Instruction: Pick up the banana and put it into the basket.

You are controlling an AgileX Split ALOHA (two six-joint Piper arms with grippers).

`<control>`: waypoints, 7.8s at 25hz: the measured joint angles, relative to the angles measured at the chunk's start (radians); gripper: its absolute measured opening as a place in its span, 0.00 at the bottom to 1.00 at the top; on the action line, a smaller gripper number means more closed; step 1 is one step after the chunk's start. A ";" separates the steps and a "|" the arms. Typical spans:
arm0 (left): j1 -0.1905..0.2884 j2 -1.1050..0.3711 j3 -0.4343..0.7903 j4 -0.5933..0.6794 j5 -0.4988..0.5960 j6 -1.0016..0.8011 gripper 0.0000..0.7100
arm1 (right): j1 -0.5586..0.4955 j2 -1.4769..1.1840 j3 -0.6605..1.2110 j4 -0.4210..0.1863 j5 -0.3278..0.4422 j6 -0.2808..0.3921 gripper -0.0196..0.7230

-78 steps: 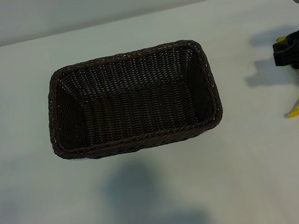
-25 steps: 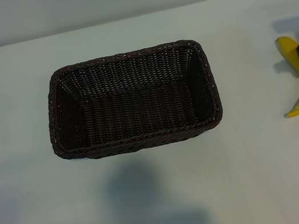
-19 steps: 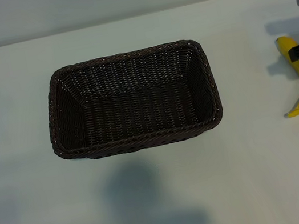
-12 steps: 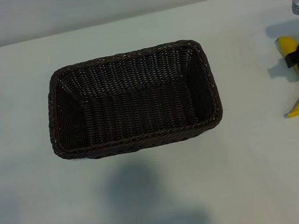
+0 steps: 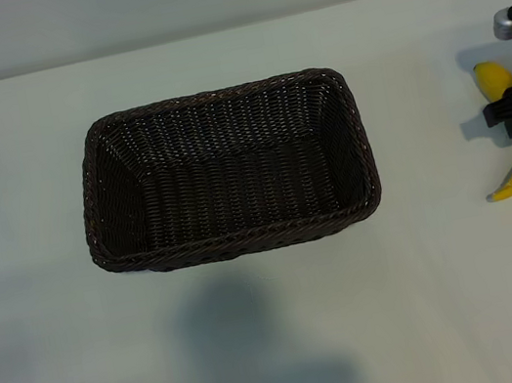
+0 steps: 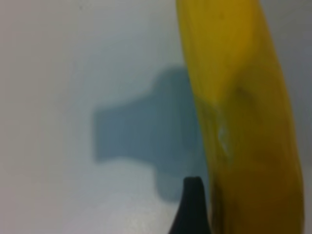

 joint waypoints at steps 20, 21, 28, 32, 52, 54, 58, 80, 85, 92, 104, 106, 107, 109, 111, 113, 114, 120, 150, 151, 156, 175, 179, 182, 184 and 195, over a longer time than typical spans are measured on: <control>0.000 0.000 0.000 0.000 0.000 0.000 0.82 | 0.000 0.031 -0.028 0.000 0.004 0.000 0.60; 0.000 0.000 0.000 0.000 0.000 0.000 0.82 | 0.000 0.028 -0.035 0.000 0.017 -0.001 0.60; 0.000 0.000 0.000 0.000 0.000 0.000 0.82 | 0.053 -0.119 -0.065 0.000 0.038 -0.015 0.60; 0.000 0.000 0.000 0.000 0.000 0.000 0.82 | 0.106 -0.173 -0.067 0.000 0.034 -0.017 0.60; 0.000 0.000 0.000 0.000 0.000 -0.001 0.81 | 0.508 -0.208 -0.115 0.012 -0.078 -0.044 0.60; 0.000 0.000 0.000 0.000 0.000 -0.001 0.81 | 0.538 -0.210 -0.144 0.012 -0.080 -0.061 0.60; 0.000 0.000 0.000 0.000 0.000 -0.001 0.81 | 0.598 -0.213 -0.162 0.012 -0.144 -0.107 0.60; 0.000 0.000 0.000 0.000 0.000 0.000 0.81 | 0.694 -0.054 -0.162 0.012 -0.299 -0.364 0.60; 0.000 0.000 0.000 0.000 0.000 0.000 0.81 | 0.726 -0.005 -0.165 0.010 -0.315 -0.474 0.60; 0.000 0.000 0.000 0.000 0.000 0.000 0.81 | 0.732 0.052 -0.170 0.010 -0.322 -0.546 0.60; 0.000 0.000 0.000 0.000 0.000 0.000 0.81 | 0.732 0.094 -0.182 0.041 -0.363 -0.599 0.60; 0.000 0.000 0.000 0.000 0.000 0.000 0.81 | 0.732 0.096 -0.182 0.049 -0.382 -0.601 0.60; 0.000 0.000 0.000 0.000 0.000 0.000 0.81 | 0.732 0.097 -0.182 0.049 -0.393 -0.601 0.60; 0.000 0.000 0.000 0.000 0.000 -0.001 0.81 | 0.732 0.097 -0.182 0.049 -0.401 -0.601 0.60; 0.000 0.000 0.000 0.000 0.000 -0.001 0.81 | 0.732 0.098 -0.182 0.049 -0.404 -0.601 0.60; 0.000 0.000 0.000 0.000 0.000 -0.001 0.81 | 0.732 0.098 -0.182 0.049 -0.406 -0.601 0.60; 0.000 0.000 0.000 0.000 0.000 -0.001 0.81 | 0.732 0.098 -0.182 0.049 -0.407 -0.602 0.60; 0.000 0.000 0.000 0.000 0.000 -0.002 0.81 | 0.732 0.098 -0.182 0.048 -0.412 -0.602 0.61; 0.000 0.000 0.000 0.000 0.000 -0.002 0.81 | 0.662 -0.086 -0.171 0.066 -0.297 -0.635 0.73; 0.000 0.000 0.000 0.000 0.000 -0.002 0.81 | 0.639 -0.099 -0.171 0.070 -0.276 -0.628 0.73; 0.000 0.000 0.000 0.000 0.000 0.001 0.81 | 0.492 -0.146 -0.171 0.088 -0.159 -0.532 0.73; 0.000 0.000 0.000 0.000 0.000 0.001 0.81 | -0.004 -0.164 -0.171 0.090 0.193 -0.179 0.73; 0.000 0.000 0.000 0.000 0.000 0.001 0.81 | -0.055 -0.164 -0.171 0.086 0.274 -0.173 0.73; 0.000 0.000 0.000 0.000 0.000 0.001 0.81 | -0.085 -0.165 -0.171 0.074 0.327 -0.150 0.73; 0.000 0.000 0.000 0.000 0.000 0.001 0.81 | -0.100 -0.165 -0.171 0.052 0.362 -0.122 0.73; 0.000 0.000 0.000 0.000 0.000 0.000 0.81 | -0.116 -0.306 -0.150 -0.079 0.502 0.035 0.73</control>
